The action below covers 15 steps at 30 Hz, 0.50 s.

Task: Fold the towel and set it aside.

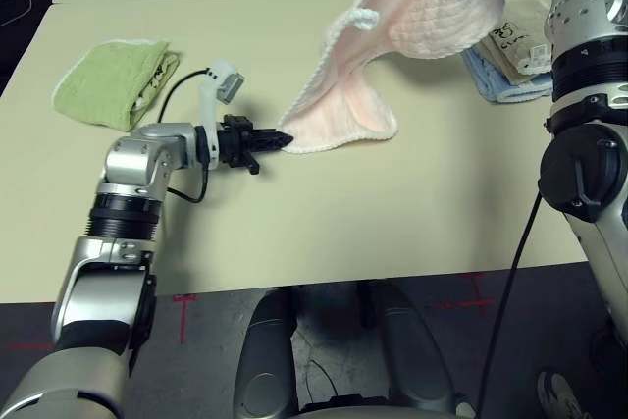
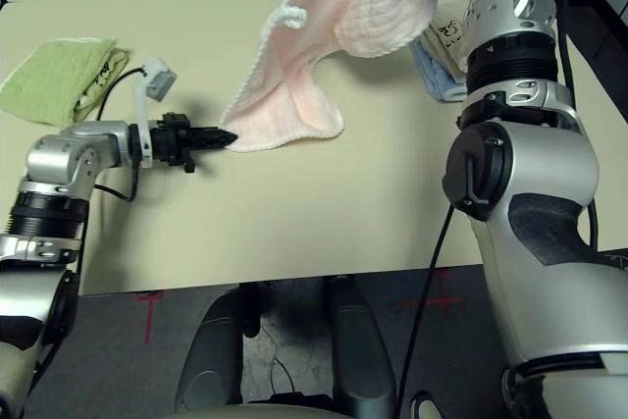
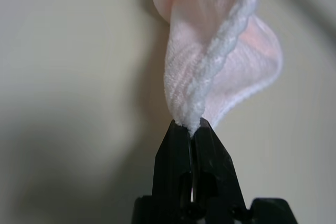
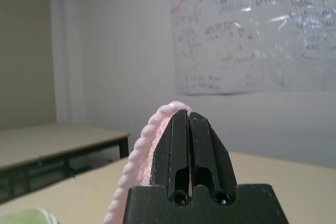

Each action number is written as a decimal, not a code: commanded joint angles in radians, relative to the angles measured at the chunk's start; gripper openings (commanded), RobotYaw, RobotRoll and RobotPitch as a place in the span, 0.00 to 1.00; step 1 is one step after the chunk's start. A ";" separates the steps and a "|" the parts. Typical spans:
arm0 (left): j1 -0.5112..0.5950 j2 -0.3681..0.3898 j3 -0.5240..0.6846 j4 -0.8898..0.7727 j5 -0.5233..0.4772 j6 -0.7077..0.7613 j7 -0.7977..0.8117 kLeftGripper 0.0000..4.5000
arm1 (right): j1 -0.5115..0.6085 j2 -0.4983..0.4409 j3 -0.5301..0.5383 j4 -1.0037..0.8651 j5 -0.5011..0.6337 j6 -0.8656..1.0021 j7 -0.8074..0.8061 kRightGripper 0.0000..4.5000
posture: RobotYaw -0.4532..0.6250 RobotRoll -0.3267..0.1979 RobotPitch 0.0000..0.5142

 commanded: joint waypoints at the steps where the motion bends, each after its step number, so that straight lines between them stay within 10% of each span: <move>1: -0.011 0.063 0.032 -0.045 0.028 -0.021 0.047 0.01 | 0.057 -0.053 -0.001 0.018 -0.027 -0.002 -0.003 0.00 | 0.45 0.62 0.56; 15: -0.113 0.306 -0.044 0.024 0.069 -0.023 -0.121 0.01 | 0.341 -0.253 0.059 -0.254 0.061 0.620 0.355 0.00 | 0.43 0.62 0.59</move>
